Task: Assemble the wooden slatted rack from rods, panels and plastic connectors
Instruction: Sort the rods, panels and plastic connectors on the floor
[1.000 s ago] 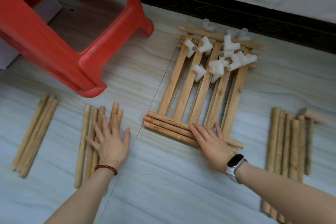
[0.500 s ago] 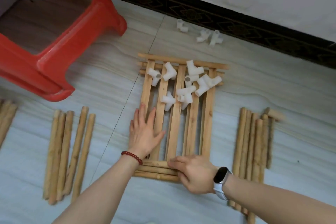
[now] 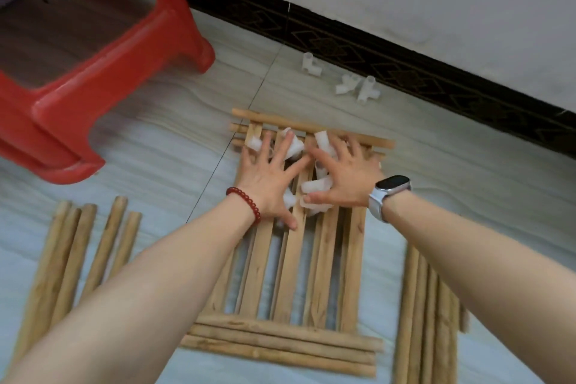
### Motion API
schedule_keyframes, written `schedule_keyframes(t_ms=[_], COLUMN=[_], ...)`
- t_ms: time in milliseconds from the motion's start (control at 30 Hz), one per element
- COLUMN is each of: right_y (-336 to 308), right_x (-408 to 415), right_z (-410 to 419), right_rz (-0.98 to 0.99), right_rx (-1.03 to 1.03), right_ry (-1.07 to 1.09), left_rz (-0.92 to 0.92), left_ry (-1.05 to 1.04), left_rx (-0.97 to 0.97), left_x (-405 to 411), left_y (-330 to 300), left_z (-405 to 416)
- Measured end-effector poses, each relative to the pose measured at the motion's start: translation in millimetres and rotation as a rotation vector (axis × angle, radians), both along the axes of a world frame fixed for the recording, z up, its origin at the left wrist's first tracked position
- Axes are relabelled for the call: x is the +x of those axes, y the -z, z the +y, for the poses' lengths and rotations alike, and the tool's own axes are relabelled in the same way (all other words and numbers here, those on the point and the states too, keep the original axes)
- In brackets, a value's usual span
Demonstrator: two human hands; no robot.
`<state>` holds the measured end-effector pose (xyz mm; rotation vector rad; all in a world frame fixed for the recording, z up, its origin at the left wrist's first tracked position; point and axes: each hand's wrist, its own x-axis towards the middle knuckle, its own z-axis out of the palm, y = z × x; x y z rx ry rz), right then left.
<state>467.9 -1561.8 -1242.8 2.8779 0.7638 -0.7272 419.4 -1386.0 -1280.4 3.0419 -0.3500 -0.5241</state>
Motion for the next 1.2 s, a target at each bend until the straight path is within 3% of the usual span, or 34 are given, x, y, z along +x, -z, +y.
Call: schedule_keyframes(t_ms=[133, 300, 567, 800, 933, 1067, 1200], right_y=[7, 9, 5, 5, 4, -1, -4], right_x=[-12, -25, -23, -31, -38, -41, -49], right_z=[-7, 0, 11, 7, 4, -6, -4], right_rz=[0.052, 0.008, 0.107, 0.134, 0.118, 0.092, 0.073], right_rx=[-0.177, -0.127, -0.075, -0.056, 0.016, 0.104, 0.078], right_ry=[-0.010, 0.041, 0.055, 0.113, 0.090, 0.126, 0.148], left_rz=[0.001, -0.022, 0.079, 0.002, 0.004, -0.138, -0.143], left_ry=[-0.011, -0.053, -0.056, -0.105, -0.300, -0.526, -0.723], left_rx=[0.036, 0.034, 0.109, -0.159, -0.461, -0.689, -0.607], left_x=[17, 9, 14, 7, 0, -36, -117], left_y=[-13, -18, -28, -24, -29, -40, -36], left_z=[3, 7, -4, 5, 15, 34, 63])
